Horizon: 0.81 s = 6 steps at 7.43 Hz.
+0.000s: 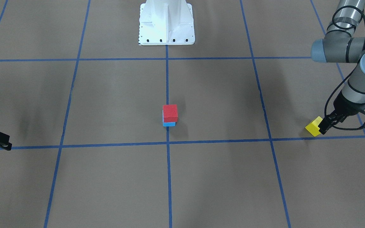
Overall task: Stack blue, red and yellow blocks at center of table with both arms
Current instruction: 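Lower the left gripper onto the yellow cube and close it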
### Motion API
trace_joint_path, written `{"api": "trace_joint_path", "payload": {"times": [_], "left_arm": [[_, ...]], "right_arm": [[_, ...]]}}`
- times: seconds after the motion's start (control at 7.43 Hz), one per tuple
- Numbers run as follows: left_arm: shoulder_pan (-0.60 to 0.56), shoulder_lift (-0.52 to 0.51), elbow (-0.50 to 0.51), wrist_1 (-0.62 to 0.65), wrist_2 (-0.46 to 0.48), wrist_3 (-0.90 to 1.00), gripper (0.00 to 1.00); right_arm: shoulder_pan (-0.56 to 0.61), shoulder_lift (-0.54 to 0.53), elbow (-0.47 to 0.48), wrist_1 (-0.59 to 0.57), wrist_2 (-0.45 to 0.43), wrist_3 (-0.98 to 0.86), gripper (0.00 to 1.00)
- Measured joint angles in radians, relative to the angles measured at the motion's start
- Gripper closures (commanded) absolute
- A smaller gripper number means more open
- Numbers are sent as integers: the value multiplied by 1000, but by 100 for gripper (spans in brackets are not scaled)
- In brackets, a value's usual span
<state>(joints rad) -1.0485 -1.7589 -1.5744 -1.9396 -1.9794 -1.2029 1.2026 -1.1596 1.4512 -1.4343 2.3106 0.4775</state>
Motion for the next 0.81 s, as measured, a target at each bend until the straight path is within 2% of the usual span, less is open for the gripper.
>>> {"api": "trace_joint_path", "payload": {"times": [0.81], "left_arm": [[63, 5, 39, -13, 17, -5, 0]], "right_arm": [[1, 0, 0, 0, 0, -2, 1]]}}
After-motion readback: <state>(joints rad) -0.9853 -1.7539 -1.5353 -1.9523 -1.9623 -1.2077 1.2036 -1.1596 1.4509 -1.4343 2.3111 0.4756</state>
